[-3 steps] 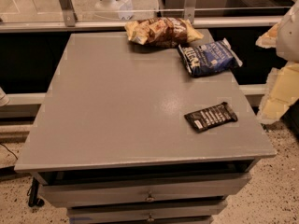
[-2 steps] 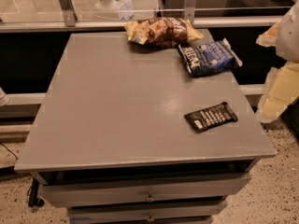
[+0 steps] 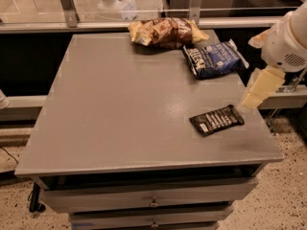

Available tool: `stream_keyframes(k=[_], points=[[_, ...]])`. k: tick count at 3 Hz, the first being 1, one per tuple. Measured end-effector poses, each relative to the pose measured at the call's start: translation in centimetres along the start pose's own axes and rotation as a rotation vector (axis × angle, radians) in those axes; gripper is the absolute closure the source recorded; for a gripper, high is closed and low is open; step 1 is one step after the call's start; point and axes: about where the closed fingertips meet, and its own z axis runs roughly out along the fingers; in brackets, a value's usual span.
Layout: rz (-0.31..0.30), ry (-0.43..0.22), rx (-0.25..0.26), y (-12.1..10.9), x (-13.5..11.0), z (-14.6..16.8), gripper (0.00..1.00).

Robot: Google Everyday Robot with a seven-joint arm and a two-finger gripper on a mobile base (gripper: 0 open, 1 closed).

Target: Pick blue chip bag

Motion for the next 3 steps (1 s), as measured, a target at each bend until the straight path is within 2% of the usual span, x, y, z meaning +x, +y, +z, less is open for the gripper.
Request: stream_keyframes(k=[1,3], points=[[0.083,-0.107,0.026,-4.4,0.6,4.3,0.0],[0.209,-0.258,0.052,-11.9,0.9,11.9,0.0]])
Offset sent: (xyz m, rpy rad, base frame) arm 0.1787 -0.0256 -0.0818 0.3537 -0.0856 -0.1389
